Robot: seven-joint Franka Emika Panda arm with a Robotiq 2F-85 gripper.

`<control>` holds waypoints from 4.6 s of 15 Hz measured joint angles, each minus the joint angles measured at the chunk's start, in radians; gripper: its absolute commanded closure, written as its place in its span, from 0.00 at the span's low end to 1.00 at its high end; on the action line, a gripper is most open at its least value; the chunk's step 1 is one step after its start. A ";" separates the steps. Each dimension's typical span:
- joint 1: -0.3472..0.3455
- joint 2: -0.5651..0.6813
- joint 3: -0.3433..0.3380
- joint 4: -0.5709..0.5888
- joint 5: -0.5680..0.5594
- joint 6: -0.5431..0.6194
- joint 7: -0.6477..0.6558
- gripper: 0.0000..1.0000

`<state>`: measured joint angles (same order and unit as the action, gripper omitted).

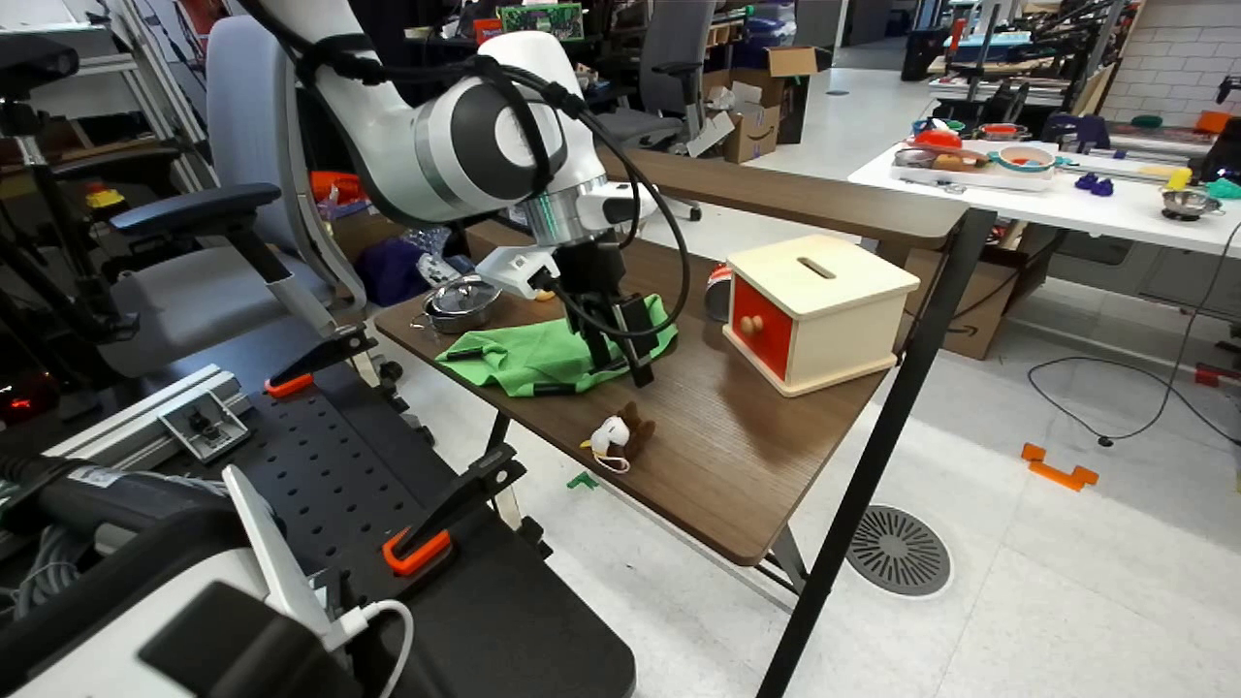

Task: Fold the green cloth

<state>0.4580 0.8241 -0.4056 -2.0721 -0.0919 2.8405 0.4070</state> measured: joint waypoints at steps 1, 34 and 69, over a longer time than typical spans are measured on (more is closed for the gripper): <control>0.000 0.001 0.000 0.002 0.000 -0.001 0.001 0.00; 0.004 0.015 0.012 0.045 0.000 -0.022 0.027 0.99; 0.262 -0.210 0.064 -0.098 -0.098 -0.024 0.288 0.99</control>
<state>0.7198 0.6146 -0.3419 -2.1699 -0.1895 2.8168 0.6950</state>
